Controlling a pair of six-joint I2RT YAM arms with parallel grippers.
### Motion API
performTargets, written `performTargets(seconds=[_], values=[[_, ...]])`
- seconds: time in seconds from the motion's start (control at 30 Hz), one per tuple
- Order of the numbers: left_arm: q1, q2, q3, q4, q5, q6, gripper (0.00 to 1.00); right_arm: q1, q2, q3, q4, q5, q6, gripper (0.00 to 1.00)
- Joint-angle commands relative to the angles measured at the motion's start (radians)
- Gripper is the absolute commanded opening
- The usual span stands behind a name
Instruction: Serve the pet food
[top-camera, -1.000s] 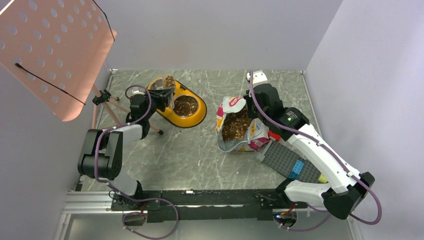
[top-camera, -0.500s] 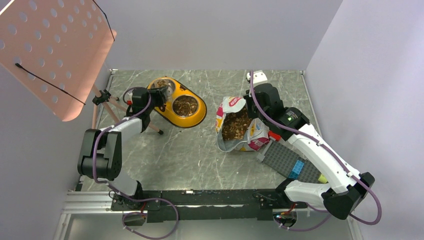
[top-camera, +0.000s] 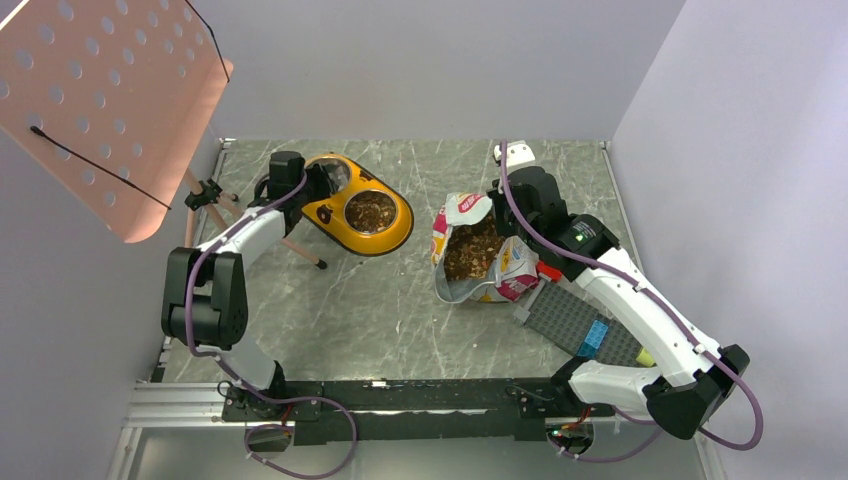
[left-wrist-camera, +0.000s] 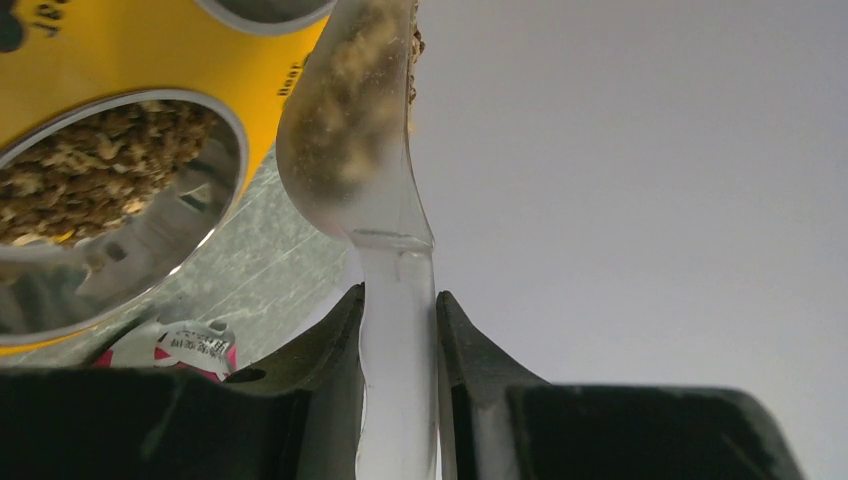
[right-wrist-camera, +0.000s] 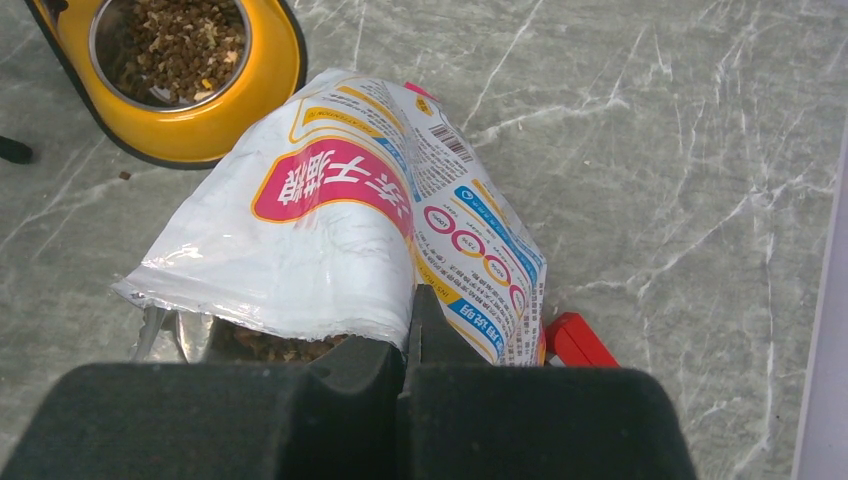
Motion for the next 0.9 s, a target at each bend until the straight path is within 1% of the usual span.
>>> performTargets(seconds=[0.0,0.1,0.27,0.4,0.57,0.73,0.87], values=[[-0.005,0.003,0.075,-0.19,0.004,-0.107,0.0,-0.013,-0.081,0.042,0.127,0.06,-0.011,0.0],[-0.005,0.018,0.125,-0.327,0.038,-0.175,0.0,-0.014,-0.081,0.043,0.128,0.06,-0.013,0.0],[0.002,0.063,0.195,-0.408,0.113,-0.255,0.0,-0.015,-0.082,0.049,0.125,0.061,-0.014,0.0],[0.011,0.091,0.273,-0.549,0.186,-0.343,0.0,-0.015,-0.084,0.047,0.123,0.064,-0.014,0.0],[0.024,0.093,0.31,-0.577,0.2,-0.425,0.0,-0.017,-0.086,0.049,0.121,0.067,-0.014,0.0],[0.042,0.121,0.405,-0.673,0.257,-0.48,0.0,-0.018,-0.086,0.047,0.121,0.062,-0.011,0.0],[0.051,0.136,0.459,-0.705,0.251,-0.506,0.0,-0.018,-0.081,0.054,0.118,0.058,-0.009,0.0]])
